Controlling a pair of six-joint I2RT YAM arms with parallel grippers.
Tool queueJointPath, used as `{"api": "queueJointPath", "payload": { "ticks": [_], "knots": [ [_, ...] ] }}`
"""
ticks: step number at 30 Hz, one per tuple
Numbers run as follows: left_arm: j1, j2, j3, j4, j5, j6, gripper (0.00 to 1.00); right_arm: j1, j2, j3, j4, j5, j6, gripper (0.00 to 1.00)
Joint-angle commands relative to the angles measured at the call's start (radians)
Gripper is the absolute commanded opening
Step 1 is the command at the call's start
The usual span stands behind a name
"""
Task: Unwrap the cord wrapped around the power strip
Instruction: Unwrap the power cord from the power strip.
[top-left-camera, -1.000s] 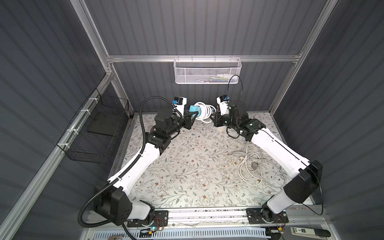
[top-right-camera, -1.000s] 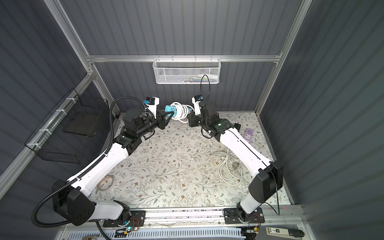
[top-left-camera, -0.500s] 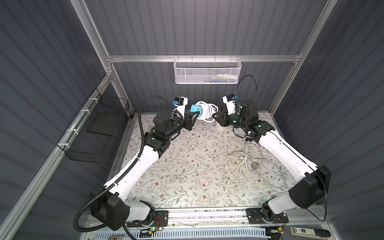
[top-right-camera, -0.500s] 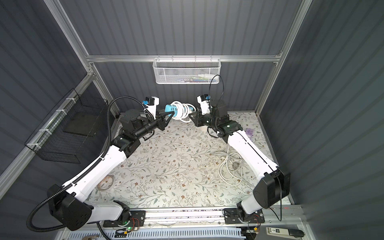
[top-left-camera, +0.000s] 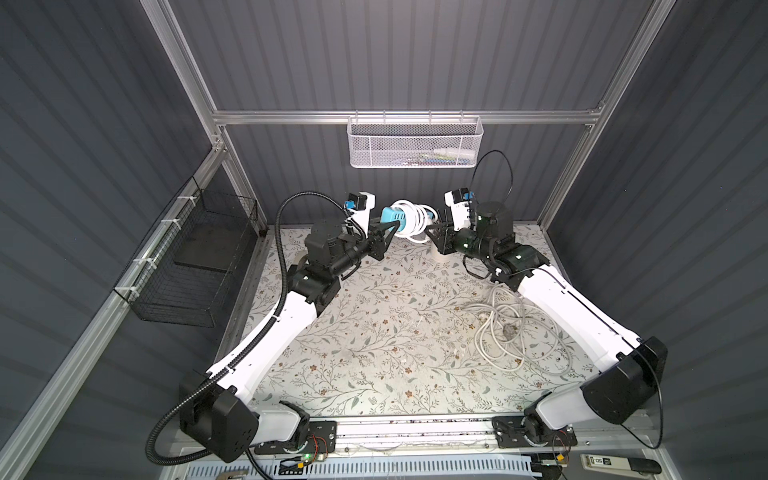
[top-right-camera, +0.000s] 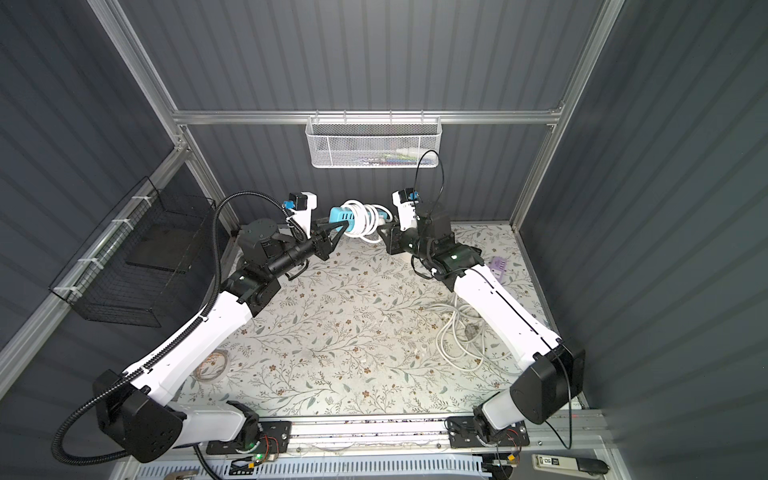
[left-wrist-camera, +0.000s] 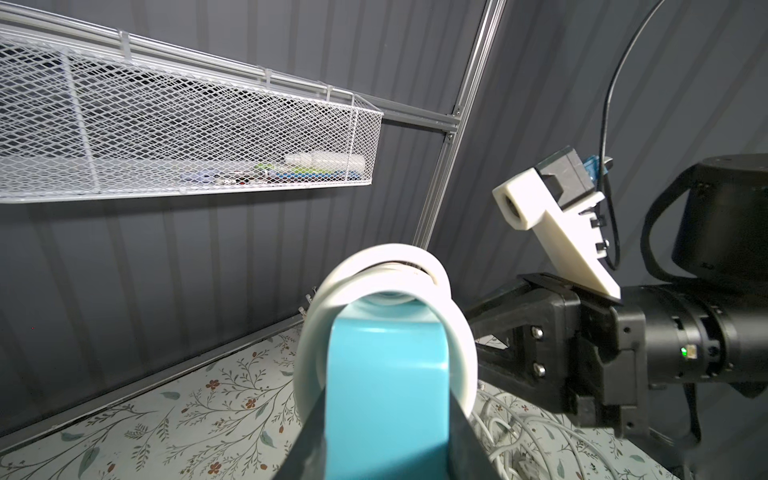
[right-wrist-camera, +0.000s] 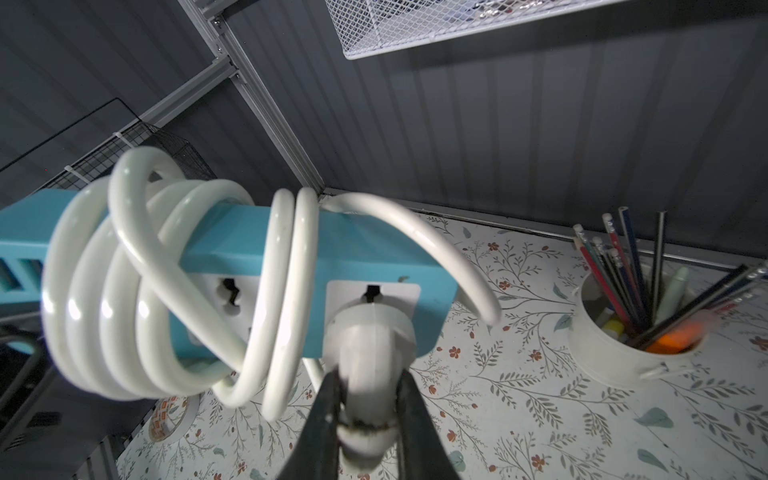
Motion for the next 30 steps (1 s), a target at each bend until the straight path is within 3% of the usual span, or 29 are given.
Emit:
{"api": "queueJointPath", "payload": {
  "ticks": [1,12,18,21,26,30],
  "knots": [
    [0.004,0.011,0.005,0.154,-0.020,0.004,0.00,0.064,0.008,0.052,-0.028,0.034,-0.029,0.00],
    [0.001,0.014,-0.006,0.160,-0.041,0.018,0.00,0.073,-0.004,0.053,-0.022,0.025,-0.013,0.00],
    [0.001,0.006,0.028,0.100,-0.038,0.023,0.00,-0.060,-0.054,-0.053,0.100,-0.208,0.074,0.00],
    [0.001,0.000,0.037,0.082,-0.041,0.016,0.00,-0.107,-0.064,-0.072,0.126,-0.265,0.084,0.00],
    [0.000,-0.008,0.029,0.086,-0.052,0.012,0.00,-0.111,-0.067,-0.071,0.118,-0.262,0.078,0.00],
    [0.001,-0.008,0.024,0.097,-0.055,0.012,0.00,-0.070,-0.070,-0.058,0.089,-0.189,0.044,0.00]
  ]
}}
